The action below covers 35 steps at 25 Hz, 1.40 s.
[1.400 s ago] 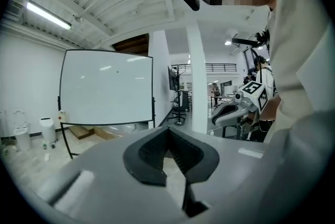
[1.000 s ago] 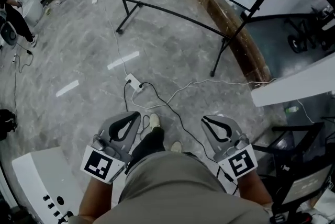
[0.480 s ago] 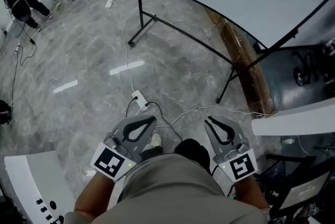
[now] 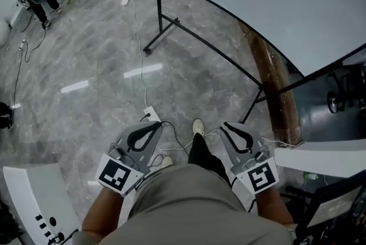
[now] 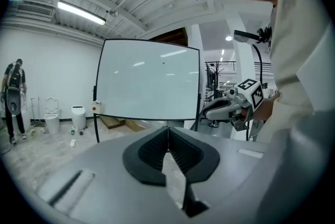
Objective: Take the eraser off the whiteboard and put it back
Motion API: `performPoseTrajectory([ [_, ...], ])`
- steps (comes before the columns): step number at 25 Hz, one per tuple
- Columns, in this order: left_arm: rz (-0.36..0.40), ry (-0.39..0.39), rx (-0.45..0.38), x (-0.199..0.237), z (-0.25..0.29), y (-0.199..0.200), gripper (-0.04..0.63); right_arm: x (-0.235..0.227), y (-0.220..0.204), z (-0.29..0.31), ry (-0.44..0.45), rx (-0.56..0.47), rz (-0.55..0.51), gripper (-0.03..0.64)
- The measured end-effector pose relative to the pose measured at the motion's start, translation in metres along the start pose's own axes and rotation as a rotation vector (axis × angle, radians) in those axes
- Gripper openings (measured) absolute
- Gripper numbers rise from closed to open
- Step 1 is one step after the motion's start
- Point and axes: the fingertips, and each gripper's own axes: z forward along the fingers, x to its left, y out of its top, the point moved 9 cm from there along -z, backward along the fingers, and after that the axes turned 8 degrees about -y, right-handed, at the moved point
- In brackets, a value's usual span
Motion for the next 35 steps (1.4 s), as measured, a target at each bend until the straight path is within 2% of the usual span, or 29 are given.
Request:
performPoseTrajectory([
  [8, -0.022, 0.136, -0.013, 0.045, 0.112, 0.049, 0.019, -0.147, 0.004, 0.070, 0.082, -0.061, -0.033, 0.034],
  [11, -0.016, 0.154, -0.020, 0.061, 0.152, 0.066, 0.020, -0.201, 0.003, 0.094, 0.098, -0.045, -0.060, 0.034],
  [14, -0.017, 0.160, -0.009, 0.073, 0.182, 0.071, 0.020, -0.233, -0.006, 0.126, 0.117, -0.050, -0.083, 0.034],
  [18, -0.040, 0.188, -0.015, 0.101, 0.200, 0.075, 0.019, -0.253, -0.014, 0.174, 0.151, -0.038, -0.076, 0.034],
  [23, -0.045, 0.190, -0.040, 0.156, 0.213, 0.074, 0.020, -0.258, -0.004, 0.248, 0.189, -0.025, -0.111, 0.034],
  [28, -0.048, 0.173, -0.078, 0.228, 0.206, 0.079, 0.020, -0.261, 0.023, 0.325, 0.130, 0.000, -0.121, 0.035],
  [30, -0.044, 0.175, -0.093, 0.260, 0.195, 0.085, 0.020, -0.262, 0.041, 0.361, 0.122, 0.002, -0.126, 0.060],
  [35, -0.044, 0.192, -0.105, 0.317, 0.163, 0.092, 0.018, -0.254, 0.079, 0.442, 0.103, -0.018, -0.191, 0.081],
])
